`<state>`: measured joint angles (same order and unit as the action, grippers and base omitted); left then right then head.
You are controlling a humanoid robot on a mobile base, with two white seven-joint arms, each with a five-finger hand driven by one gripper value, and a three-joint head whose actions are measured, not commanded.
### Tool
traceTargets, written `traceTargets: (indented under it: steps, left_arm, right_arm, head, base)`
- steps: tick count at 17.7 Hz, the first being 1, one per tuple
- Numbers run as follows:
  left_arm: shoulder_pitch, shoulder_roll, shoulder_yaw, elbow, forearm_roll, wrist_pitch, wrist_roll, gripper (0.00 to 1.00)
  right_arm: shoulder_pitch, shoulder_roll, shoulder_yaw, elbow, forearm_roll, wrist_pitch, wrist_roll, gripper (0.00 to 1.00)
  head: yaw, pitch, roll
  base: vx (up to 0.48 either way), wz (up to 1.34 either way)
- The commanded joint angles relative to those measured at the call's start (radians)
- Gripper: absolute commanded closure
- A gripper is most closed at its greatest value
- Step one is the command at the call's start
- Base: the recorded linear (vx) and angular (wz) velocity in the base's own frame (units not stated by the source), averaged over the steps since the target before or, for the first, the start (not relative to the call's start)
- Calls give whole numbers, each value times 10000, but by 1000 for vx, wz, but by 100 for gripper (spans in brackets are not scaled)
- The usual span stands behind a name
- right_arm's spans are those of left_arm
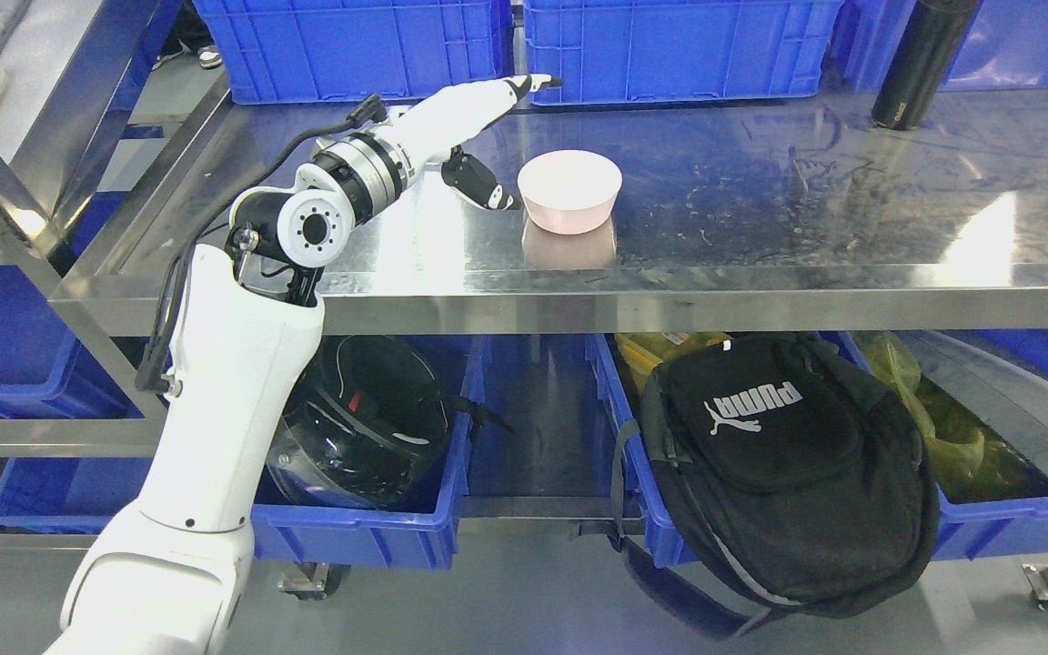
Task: Stack pink IKEA bowl on shelf middle layer
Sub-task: 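Reach the left hand to the pink bowl and hook its rim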
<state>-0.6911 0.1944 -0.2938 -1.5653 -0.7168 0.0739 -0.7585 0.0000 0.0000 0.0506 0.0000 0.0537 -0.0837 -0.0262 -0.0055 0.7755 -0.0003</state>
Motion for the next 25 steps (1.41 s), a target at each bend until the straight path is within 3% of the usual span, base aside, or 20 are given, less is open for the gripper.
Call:
traceTargets:
  steps: [1,4,11,25]
  left_arm:
    - [-283,251,-851,21,-1527,-2,-1062,11]
    - [-344,174,-897,617,-1744,-2,-1373,16]
    - [-789,-1498,-1143,2549,-2495,-569,-1343,24]
    - [-1050,-1545,-1066,3718,-2665,-923,-1327,42]
  right_arm:
    - [230,-175,0,-175,0,8,1,0]
    - [230,-175,0,-175,0,8,1,0]
    - [230,-175,0,-175,0,8,1,0]
    - [230,-175,0,-175,0,8,1,0]
  head:
    - [0,0,0]
    - [0,0,0]
    - [0,0,0]
    - [0,0,0]
  base:
    - [0,0]
    - [0,0]
    - [0,0]
    - [0,0]
